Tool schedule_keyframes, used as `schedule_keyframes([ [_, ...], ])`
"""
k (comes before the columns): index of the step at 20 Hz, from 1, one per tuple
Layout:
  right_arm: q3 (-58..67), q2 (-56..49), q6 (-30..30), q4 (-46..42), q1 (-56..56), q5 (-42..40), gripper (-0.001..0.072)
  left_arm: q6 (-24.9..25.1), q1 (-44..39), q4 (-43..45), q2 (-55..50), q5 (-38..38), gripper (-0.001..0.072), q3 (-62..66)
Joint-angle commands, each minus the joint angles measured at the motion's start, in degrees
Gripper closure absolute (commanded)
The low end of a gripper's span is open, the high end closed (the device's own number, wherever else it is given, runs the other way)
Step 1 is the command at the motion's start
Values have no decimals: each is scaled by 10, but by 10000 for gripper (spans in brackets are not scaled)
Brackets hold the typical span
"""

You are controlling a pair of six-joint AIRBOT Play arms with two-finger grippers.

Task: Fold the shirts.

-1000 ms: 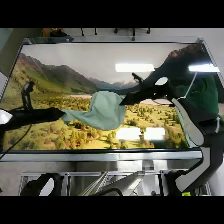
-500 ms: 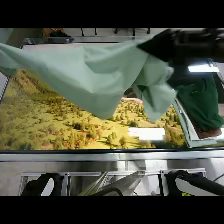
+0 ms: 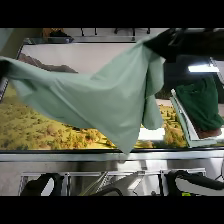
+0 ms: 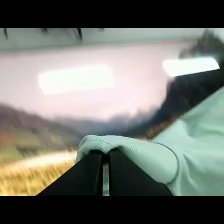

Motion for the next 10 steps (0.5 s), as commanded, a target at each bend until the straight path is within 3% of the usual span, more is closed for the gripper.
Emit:
schedule_keyframes([
  [1,-46,-144,15,-7,5,9,683,31,-43,-10,-84,59,694,-160],
  [2,-57,-194,15,-6,7,7,676,40,-59,-10,-120,94,694,-198],
  [4,-60,-288,34,1,8,2,495,50,-78,-10,-195,148,694,-243],
  [6,-59,-351,35,29,1,5,473,50,-79,-11,-266,174,688,-253],
  [7,-59,-363,34,40,-6,10,449,50,-73,-11,-293,166,491,-244],
  [8,-59,-363,34,43,-16,15,367,44,-63,-12,-317,143,17,-225],
  [10,-55,-341,35,43,-48,41,223,26,-35,-12,-346,70,37,-170],
])
